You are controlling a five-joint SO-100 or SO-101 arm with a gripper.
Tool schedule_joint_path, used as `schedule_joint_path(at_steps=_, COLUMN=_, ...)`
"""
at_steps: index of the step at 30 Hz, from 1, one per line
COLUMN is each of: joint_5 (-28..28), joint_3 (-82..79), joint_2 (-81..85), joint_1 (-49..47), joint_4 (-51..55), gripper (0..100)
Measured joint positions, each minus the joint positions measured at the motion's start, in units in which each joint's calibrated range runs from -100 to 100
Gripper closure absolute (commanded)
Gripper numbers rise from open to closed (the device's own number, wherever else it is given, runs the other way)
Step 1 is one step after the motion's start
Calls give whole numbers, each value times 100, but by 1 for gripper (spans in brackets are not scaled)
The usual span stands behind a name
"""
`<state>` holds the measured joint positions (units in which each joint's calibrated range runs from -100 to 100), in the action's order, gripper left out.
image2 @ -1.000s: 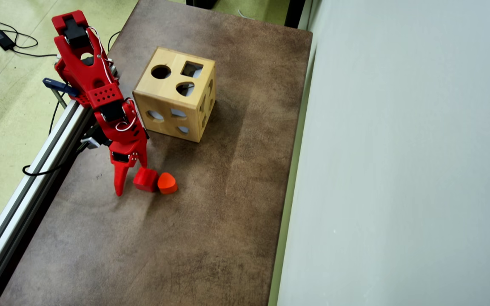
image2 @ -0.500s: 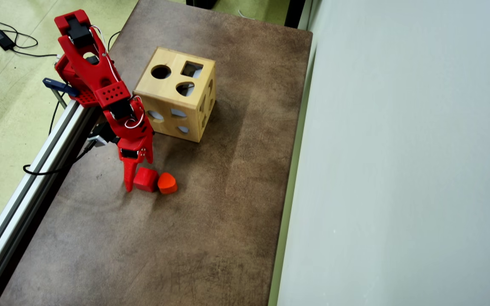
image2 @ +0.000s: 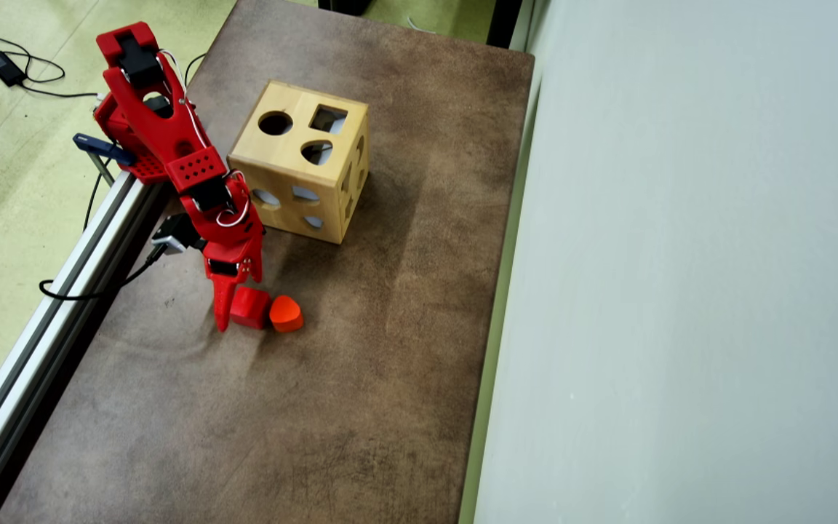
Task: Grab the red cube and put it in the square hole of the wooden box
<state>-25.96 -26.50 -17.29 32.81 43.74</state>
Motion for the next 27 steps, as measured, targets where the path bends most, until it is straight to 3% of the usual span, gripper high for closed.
schedule_joint_path(at_steps=21, joint_5=-5, joint_3=0, joint_2=-356, joint_1=0, joint_4=-395, gripper=51)
schedule_joint_path(at_steps=27, joint_5=-5, joint_3=0, joint_2=-356, joint_1=0, joint_4=-428, gripper=58)
